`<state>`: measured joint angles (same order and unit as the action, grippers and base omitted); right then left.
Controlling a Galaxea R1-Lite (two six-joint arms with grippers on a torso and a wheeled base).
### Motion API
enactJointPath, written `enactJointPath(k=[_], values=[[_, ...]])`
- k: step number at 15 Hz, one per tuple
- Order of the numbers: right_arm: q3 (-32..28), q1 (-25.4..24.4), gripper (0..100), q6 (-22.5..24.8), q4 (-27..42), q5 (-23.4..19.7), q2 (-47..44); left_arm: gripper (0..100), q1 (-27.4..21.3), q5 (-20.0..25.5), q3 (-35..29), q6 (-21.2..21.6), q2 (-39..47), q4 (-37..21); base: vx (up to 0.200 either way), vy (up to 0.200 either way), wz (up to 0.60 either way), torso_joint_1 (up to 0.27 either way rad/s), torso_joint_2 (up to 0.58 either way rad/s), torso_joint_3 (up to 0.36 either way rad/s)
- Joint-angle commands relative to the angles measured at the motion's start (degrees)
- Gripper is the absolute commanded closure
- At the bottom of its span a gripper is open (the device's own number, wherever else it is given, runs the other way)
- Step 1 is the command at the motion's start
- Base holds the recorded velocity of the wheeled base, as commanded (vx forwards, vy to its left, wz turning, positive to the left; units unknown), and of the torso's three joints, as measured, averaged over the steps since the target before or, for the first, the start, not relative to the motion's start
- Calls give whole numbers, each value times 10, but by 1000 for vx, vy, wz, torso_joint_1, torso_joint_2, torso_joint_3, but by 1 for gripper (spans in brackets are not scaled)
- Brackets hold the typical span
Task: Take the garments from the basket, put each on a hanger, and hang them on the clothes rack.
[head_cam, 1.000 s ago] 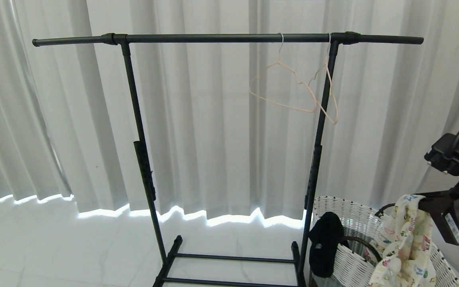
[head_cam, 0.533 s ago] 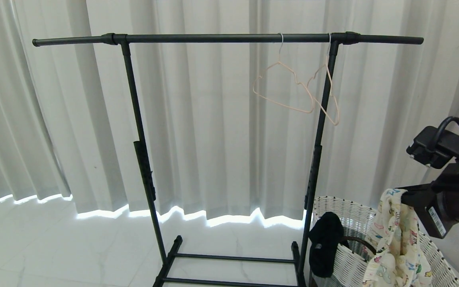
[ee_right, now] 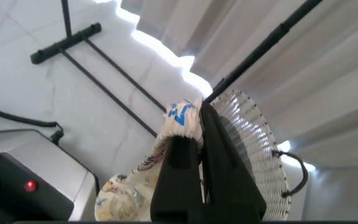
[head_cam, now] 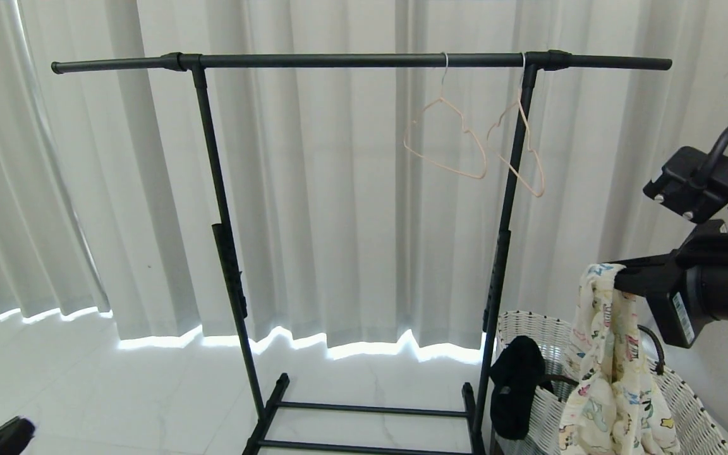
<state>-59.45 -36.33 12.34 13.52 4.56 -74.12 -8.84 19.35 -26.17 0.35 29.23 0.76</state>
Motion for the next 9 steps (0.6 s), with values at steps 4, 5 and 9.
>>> enactJointPath(k=[4,5,9], values=[[-105,-56,100,-68,-3,-1,-73,0,-101,4,-107,-4,261,2,0,0,0,0,0,0],[-128,-67,100,-87,-3,0,-91,0,-104,4,-113,-4,285,5,0,0,0,0,0,0],[-204,-96,100,-99,-4,0,-156,0,-171,4,-117,-26,309,5,0,0,0,0,0,0]])
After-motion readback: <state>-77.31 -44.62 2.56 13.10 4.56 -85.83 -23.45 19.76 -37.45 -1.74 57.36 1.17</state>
